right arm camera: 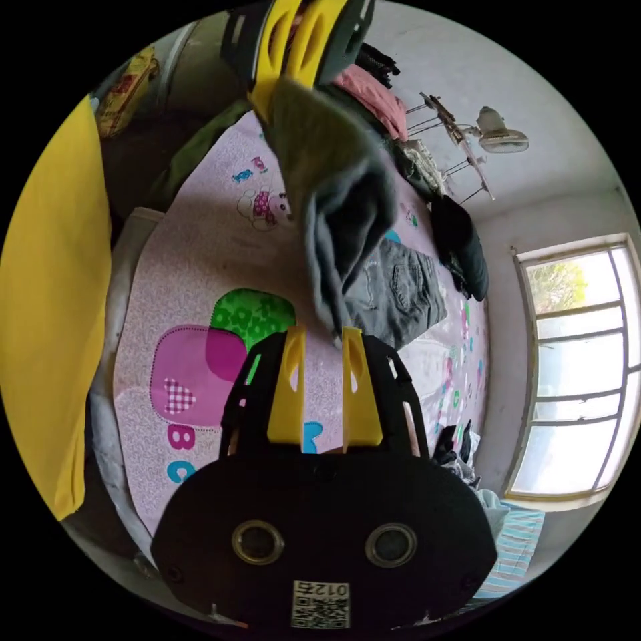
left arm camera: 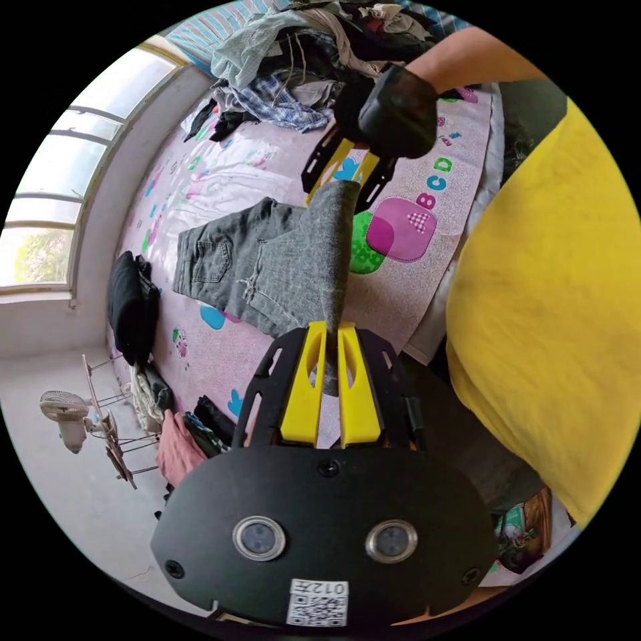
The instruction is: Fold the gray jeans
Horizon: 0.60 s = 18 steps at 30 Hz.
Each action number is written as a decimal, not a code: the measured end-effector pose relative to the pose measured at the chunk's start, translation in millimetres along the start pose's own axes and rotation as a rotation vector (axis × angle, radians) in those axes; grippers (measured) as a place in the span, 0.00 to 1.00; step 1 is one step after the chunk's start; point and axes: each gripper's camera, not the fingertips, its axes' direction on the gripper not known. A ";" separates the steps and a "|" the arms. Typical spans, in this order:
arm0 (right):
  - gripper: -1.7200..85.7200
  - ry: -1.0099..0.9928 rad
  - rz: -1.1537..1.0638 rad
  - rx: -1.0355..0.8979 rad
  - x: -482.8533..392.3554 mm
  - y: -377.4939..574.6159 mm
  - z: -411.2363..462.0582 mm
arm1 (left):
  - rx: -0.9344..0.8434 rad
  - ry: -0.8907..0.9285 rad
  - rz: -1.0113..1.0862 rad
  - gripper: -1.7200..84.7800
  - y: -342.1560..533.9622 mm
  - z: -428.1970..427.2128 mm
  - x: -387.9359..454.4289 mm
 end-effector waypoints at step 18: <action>0.02 -0.873 0.396 0.140 253.2 -74.7 29.2 | -0.028 0.222 0.081 0.03 -33.2 -171.2 -56.1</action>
